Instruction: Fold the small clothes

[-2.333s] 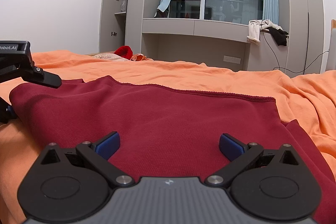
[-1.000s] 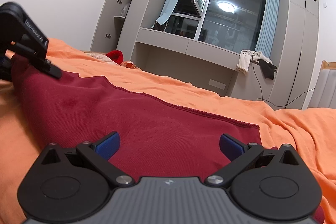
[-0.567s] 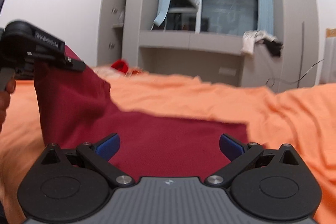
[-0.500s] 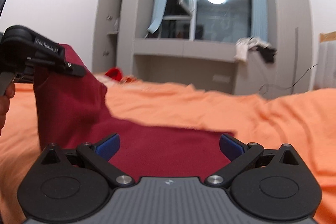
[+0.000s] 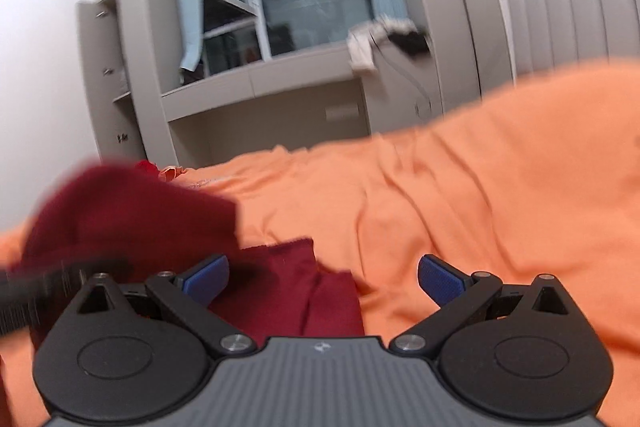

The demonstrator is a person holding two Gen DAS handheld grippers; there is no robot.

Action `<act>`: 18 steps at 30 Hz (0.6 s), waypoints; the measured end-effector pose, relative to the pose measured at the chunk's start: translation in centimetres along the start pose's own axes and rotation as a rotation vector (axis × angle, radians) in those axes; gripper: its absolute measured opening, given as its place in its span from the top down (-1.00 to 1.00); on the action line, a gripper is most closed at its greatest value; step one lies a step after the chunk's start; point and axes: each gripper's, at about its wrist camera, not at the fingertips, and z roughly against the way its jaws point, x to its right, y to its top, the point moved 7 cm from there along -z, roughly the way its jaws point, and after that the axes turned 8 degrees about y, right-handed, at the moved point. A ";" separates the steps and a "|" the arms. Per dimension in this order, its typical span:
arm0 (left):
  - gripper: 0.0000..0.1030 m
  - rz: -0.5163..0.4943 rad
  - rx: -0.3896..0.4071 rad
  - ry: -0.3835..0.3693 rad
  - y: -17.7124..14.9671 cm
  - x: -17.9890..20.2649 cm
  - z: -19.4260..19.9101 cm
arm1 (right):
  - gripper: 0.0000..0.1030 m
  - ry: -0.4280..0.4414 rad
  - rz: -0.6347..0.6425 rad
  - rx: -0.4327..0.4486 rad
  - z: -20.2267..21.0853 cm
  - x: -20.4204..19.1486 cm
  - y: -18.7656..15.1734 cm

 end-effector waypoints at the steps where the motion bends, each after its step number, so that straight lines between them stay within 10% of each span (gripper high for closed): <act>1: 0.70 -0.008 -0.027 -0.019 -0.7 0.5 -0.4 | -1.00 0.015 -0.050 -0.019 -0.4 1.0 0.0; 12: 0.23 -0.102 -0.108 -0.133 -4.9 2.7 -0.2 | -1.00 0.187 -0.399 -0.129 -2.8 6.3 -1.3; 18: -0.58 -0.111 -0.058 -0.170 -4.6 3.1 1.8 | -1.00 0.216 -0.444 -0.172 -4.1 5.6 -1.7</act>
